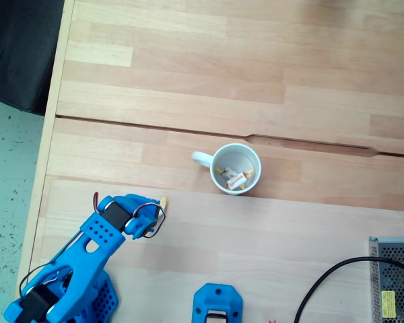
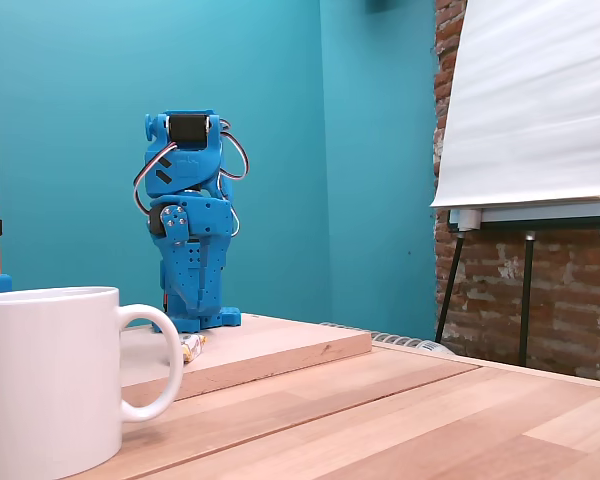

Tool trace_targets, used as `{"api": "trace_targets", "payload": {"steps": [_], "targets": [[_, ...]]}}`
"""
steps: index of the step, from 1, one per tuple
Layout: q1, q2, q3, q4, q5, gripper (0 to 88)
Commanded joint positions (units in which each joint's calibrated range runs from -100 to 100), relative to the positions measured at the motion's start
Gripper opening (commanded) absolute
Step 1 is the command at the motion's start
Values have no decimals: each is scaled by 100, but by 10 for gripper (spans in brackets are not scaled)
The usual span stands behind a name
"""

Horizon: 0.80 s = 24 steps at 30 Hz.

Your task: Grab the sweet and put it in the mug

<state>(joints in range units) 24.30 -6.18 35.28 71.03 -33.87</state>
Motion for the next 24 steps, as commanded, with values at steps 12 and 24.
{"api": "trace_targets", "payload": {"steps": [12, 24], "targets": [[-48, -11, 157, -39, -1143, 0], [-55, -45, 505, -47, -1499, 0]]}}
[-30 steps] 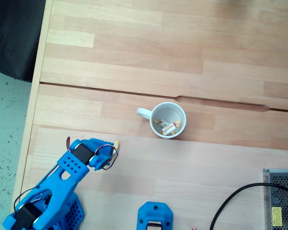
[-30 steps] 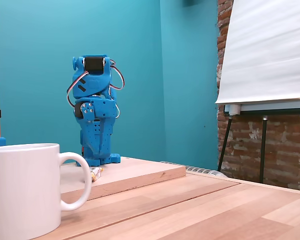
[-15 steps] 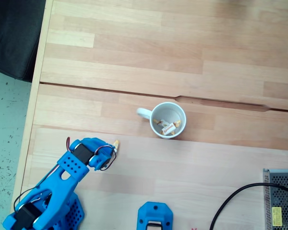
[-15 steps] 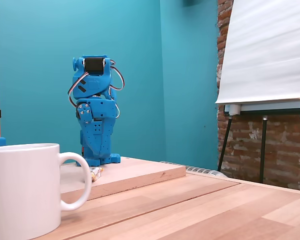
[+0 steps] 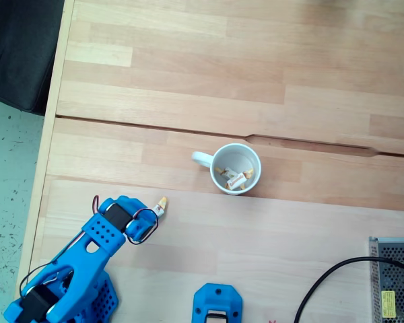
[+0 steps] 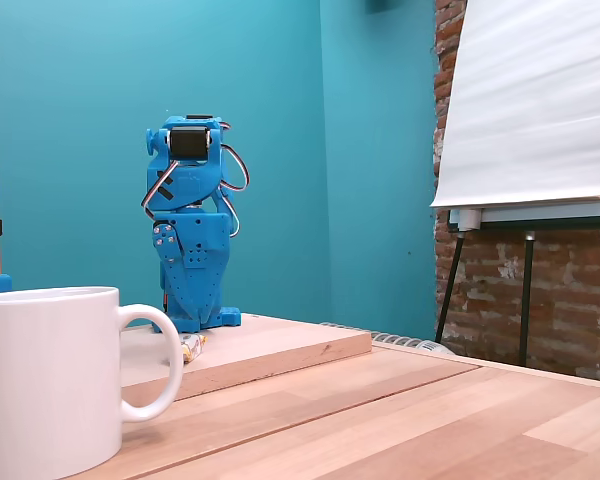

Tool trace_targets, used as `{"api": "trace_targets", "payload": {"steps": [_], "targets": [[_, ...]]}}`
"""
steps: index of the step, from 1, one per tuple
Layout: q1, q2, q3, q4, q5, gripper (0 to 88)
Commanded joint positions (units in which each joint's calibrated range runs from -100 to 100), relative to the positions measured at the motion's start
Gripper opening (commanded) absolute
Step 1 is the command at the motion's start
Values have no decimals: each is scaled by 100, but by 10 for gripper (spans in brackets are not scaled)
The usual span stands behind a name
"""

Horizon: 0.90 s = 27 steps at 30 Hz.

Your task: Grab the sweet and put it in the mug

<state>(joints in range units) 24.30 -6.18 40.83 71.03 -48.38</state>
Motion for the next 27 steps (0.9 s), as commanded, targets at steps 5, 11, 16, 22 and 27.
{"api": "trace_targets", "payload": {"steps": [5, 11, 16, 22, 27], "targets": [[-48, -45, -60, -47, -122, 0], [-48, -71, -60, -47, -107, 0], [-48, -45, -33, -47, -68, 0], [-48, -54, 38, -47, -63, 0], [-48, -62, 38, -47, -63, 0]]}}
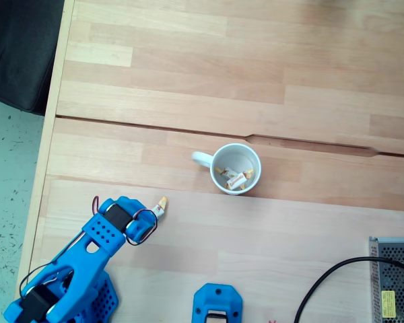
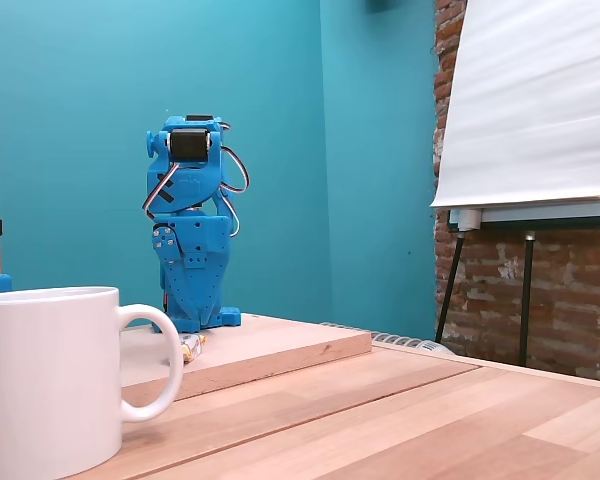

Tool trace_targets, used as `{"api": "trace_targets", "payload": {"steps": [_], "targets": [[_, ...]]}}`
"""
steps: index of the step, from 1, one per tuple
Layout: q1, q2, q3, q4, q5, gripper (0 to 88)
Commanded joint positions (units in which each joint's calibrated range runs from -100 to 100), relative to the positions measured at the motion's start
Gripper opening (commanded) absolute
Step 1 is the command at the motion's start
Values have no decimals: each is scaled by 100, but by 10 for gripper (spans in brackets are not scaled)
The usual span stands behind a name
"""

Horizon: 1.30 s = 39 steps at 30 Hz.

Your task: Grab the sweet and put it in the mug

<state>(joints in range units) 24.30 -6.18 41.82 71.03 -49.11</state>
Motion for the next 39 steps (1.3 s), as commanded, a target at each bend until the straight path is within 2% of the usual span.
{"api": "trace_targets", "payload": {"steps": [1, 33, 39], "targets": [[-48, -36, -52, -47, 10, 0], [-41, -122, -168, -15, -59, 0], [-41, -122, -221, 2, -59, 100]]}}
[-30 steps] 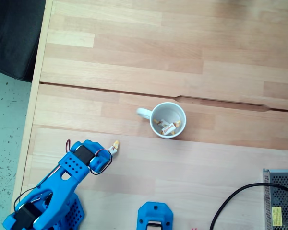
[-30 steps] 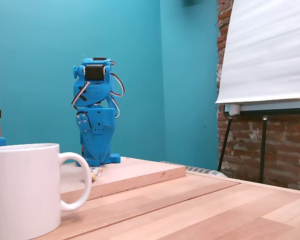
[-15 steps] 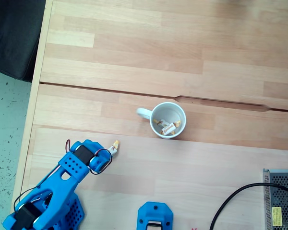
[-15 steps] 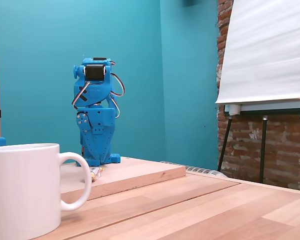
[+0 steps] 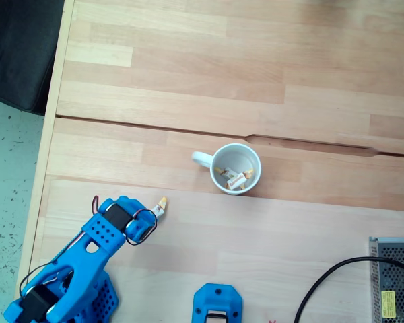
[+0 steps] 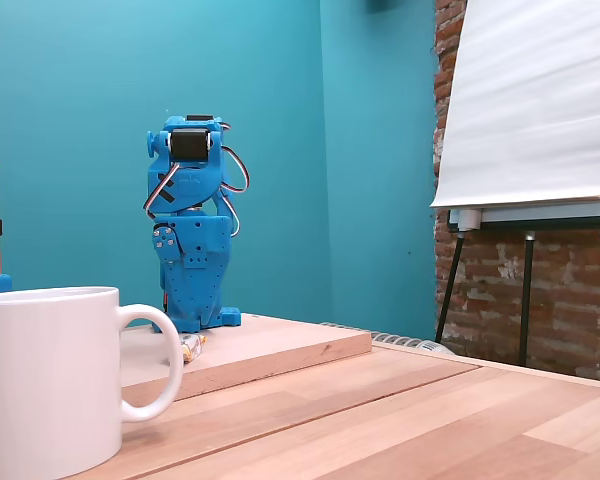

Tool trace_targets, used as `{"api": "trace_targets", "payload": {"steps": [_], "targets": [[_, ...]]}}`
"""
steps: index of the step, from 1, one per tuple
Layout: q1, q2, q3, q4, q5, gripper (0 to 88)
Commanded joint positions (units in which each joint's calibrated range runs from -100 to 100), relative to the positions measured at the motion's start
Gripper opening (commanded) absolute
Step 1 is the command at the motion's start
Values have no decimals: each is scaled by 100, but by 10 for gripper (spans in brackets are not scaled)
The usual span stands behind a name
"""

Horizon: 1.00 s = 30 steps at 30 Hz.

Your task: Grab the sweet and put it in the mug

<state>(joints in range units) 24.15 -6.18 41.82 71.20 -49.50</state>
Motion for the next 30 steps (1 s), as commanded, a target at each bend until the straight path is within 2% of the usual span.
{"api": "trace_targets", "payload": {"steps": [1, 11, 14, 30], "targets": [[-26, -122, -221, -15, -20, 116], [-33, -114, -194, -31, -15, 258], [-33, -105, -221, -47, -15, 277], [-48, 7, -641, -71, -122, 284]]}}
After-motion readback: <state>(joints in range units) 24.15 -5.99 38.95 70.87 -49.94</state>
